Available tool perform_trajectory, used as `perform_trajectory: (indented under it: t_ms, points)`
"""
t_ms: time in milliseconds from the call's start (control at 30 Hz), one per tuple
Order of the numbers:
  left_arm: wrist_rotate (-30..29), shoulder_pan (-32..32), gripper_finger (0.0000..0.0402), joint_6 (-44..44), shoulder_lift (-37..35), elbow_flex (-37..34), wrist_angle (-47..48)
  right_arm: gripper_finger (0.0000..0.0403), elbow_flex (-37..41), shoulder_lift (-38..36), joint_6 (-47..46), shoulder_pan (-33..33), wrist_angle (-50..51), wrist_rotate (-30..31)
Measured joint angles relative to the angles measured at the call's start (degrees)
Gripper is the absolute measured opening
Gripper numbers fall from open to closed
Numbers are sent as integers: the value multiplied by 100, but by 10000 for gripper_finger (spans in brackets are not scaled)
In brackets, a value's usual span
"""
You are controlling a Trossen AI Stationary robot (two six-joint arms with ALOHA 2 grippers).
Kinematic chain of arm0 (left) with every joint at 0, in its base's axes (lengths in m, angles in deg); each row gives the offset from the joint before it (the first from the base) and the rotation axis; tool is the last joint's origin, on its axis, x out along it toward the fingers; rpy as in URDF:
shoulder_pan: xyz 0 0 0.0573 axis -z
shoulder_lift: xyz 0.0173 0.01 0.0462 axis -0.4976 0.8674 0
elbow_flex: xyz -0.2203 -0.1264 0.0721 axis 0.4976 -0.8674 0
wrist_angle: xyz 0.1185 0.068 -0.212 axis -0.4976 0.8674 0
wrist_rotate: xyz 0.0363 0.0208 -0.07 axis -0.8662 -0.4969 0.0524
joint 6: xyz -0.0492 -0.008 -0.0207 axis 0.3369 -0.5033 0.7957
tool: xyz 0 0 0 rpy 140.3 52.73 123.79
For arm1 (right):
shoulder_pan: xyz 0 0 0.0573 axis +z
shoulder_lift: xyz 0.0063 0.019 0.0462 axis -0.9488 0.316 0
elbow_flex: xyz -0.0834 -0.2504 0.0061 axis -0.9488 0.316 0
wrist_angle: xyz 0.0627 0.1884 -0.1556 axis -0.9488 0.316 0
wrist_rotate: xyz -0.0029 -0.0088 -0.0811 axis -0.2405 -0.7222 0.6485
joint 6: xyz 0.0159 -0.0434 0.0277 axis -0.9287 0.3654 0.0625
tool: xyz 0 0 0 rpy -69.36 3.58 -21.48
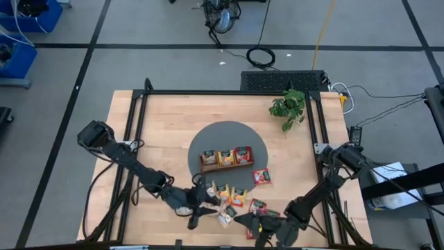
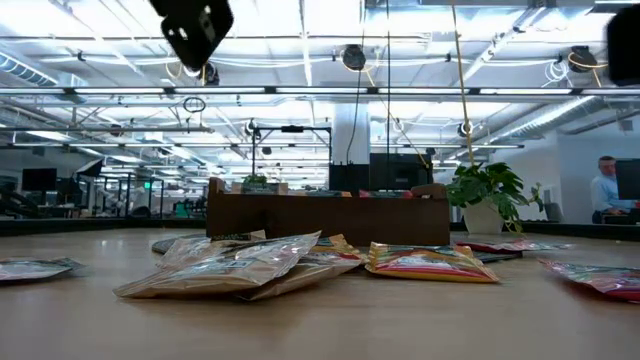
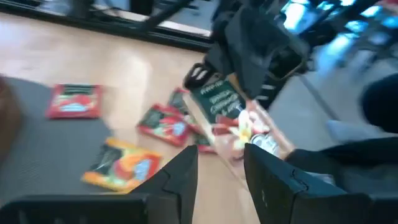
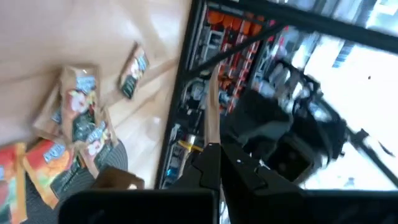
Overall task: Pick & Place Tea
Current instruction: Put the brown tea bag into the left section of the wooden organizer
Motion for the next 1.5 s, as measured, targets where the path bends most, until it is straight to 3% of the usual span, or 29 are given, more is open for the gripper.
perform_trajectory:
  t_ms: [233,467,600,700,933,1500]
  points:
    - [280,-237,141,-74,7,1,73,0,0,42,239,52,-131,-135]
    - [638,-462,217,85,7,1,37,0,-4,42,490,54,-221,-426]
    - [1374,-545,254,5,7,1,41,0,-4,42,544,-4,-223,-469]
    - [1486,-511,267,-12,7,1,37,0,-4,42,544,-55,-217,-478]
    - [1512,-566,253,-74,7,1,32,0,-4,42,580,-195,-225,-916]
    - [1662,-587,190,-280,7,1,26,0,-4,42,679,-651,-220,-1204]
